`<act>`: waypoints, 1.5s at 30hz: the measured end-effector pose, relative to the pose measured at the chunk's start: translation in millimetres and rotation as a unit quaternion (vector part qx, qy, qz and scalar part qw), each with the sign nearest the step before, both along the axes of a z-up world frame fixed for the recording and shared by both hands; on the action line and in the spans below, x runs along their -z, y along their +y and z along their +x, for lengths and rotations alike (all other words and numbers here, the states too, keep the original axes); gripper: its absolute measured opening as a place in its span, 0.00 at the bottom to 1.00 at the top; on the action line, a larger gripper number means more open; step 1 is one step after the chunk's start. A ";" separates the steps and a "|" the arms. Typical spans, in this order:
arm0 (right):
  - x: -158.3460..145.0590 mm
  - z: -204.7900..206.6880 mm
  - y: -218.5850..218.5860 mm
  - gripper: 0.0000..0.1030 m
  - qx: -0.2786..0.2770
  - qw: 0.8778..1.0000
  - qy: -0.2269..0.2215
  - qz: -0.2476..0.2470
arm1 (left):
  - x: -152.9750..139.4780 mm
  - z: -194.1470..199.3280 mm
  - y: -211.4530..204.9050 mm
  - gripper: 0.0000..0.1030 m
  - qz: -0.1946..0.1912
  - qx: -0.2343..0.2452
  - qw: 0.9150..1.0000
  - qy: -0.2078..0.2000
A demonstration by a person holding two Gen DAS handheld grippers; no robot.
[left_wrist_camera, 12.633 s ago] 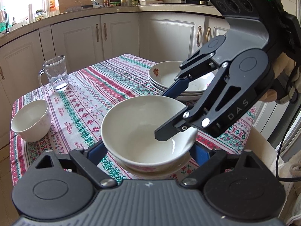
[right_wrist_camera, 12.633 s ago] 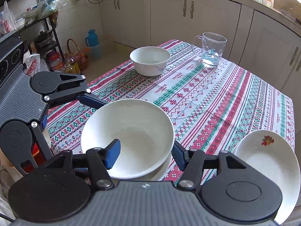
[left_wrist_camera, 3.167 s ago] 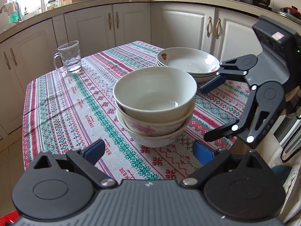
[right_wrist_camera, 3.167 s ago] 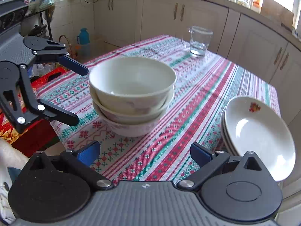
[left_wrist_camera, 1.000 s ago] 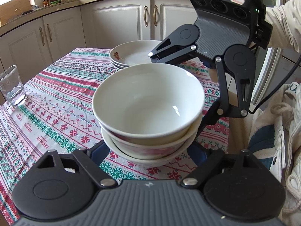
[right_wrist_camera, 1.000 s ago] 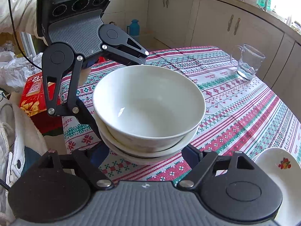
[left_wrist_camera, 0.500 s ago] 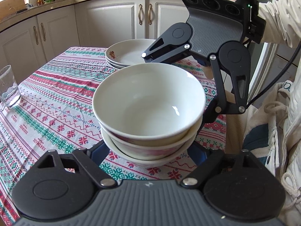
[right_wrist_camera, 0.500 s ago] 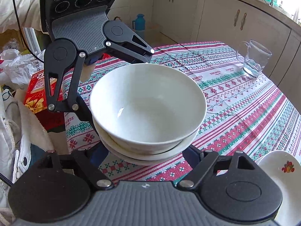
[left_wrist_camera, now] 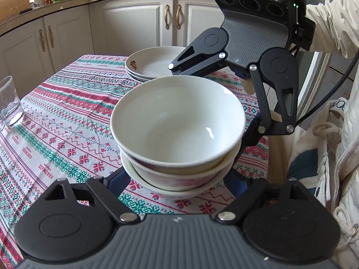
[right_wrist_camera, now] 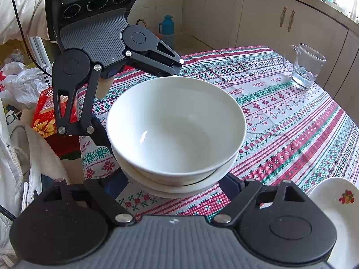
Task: Organize plates and bowls
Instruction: 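Lift the three-bowl stack with both tools, then carry the bowl stack with both tools over the stacked plates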
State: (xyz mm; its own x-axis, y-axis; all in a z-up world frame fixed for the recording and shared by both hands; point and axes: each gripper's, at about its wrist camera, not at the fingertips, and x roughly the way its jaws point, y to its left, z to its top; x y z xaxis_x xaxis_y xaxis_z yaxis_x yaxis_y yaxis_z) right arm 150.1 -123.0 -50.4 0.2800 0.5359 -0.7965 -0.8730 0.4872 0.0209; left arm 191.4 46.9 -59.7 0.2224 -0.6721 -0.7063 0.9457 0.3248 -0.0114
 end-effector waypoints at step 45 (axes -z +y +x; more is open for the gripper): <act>-45.9 46.0 -168.4 0.87 0.126 0.990 -0.061 -0.033 | -33.9 91.2 -183.6 0.86 -0.013 0.089 0.995 -0.043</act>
